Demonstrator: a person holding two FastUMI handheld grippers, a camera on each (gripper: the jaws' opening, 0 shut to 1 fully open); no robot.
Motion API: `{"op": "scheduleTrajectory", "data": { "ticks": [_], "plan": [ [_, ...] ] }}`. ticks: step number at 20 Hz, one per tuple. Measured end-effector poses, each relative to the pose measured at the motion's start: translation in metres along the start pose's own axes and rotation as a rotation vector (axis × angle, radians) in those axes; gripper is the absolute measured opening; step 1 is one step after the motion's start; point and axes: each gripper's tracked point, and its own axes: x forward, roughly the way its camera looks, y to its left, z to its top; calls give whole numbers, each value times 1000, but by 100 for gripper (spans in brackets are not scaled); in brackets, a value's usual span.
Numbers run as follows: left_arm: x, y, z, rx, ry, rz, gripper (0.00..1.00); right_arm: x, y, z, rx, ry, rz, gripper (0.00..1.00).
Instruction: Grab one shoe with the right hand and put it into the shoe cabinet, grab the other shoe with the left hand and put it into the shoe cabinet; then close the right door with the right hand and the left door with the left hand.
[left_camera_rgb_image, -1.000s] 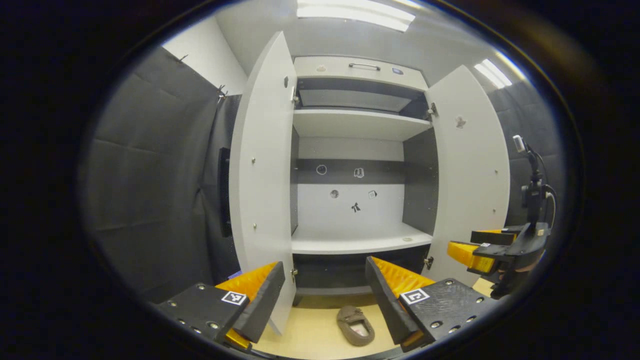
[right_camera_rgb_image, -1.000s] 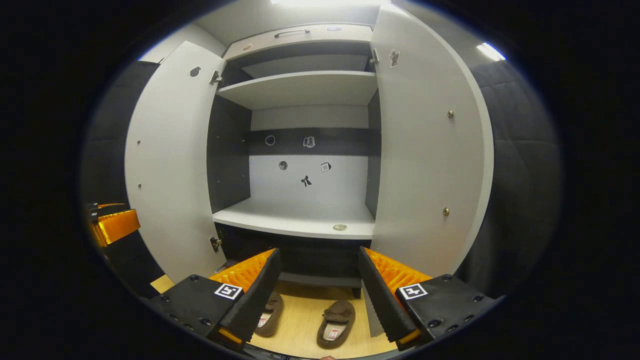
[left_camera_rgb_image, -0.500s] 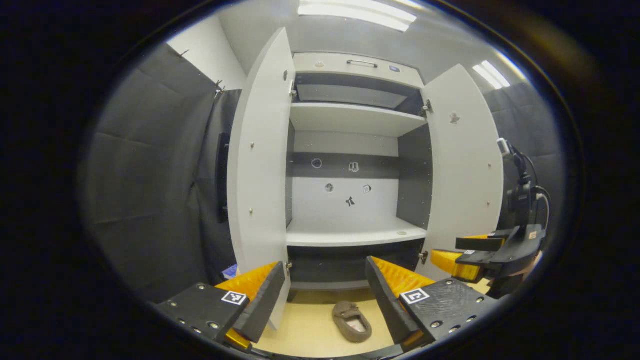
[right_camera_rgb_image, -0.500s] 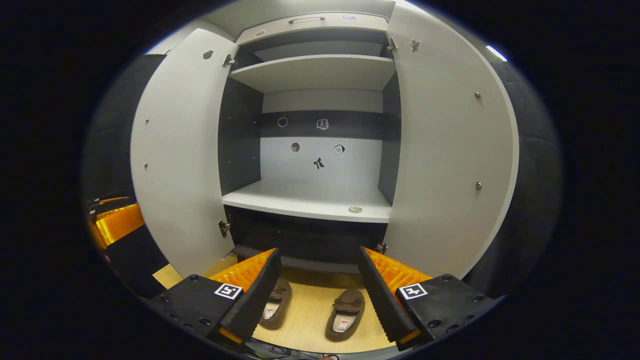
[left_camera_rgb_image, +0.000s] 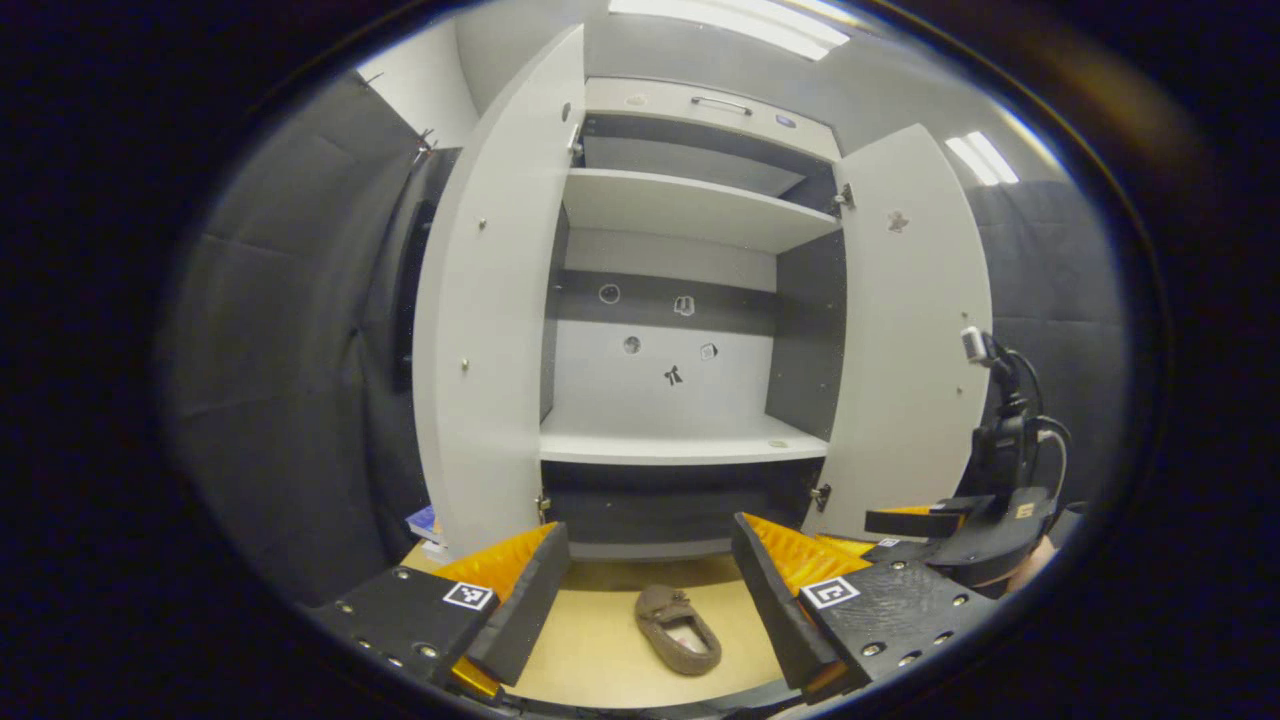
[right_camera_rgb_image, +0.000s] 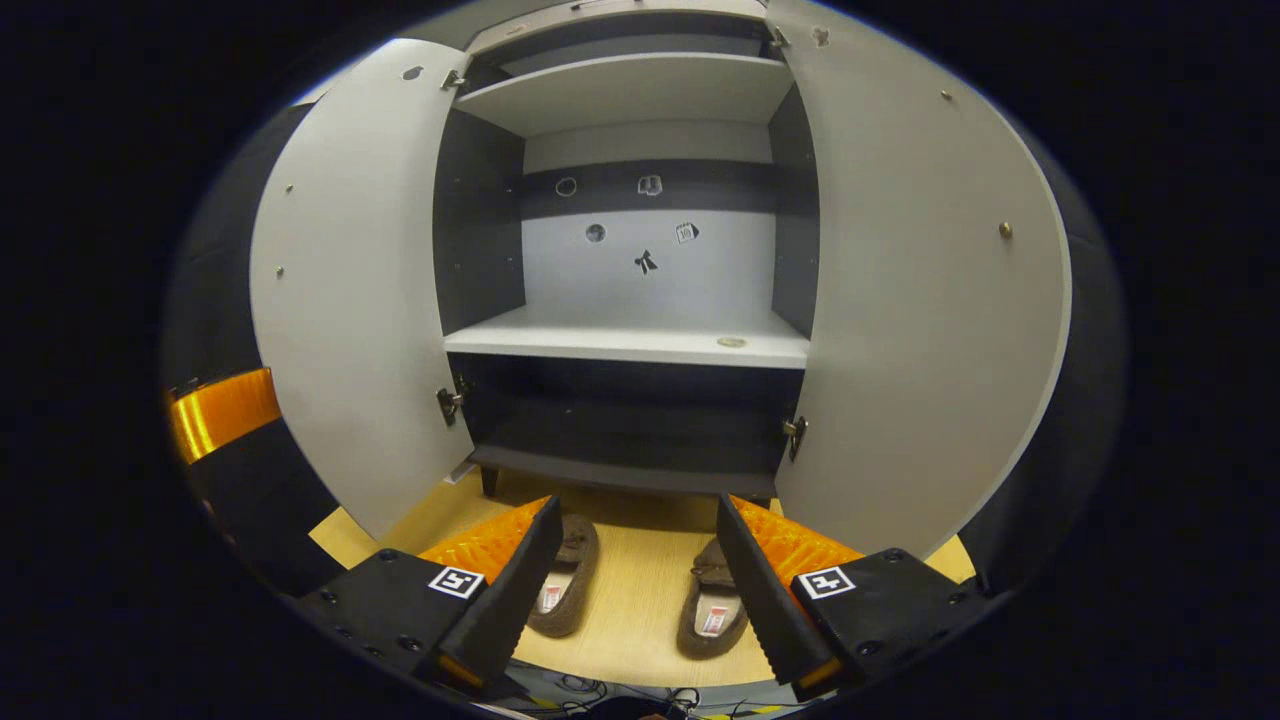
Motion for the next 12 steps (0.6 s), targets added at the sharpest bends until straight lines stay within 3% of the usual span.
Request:
{"op": "scheduleTrajectory", "data": {
  "ticks": [3, 12],
  "plan": [
    [8, -13, -10, 12, 36, -47, 95, 16, -7, -36, 15, 106, -12, 98],
    [53, -14, -38, 17, 137, -53, 95, 74, -23, -124, 92, 376, -29, 96]
  ]
}}
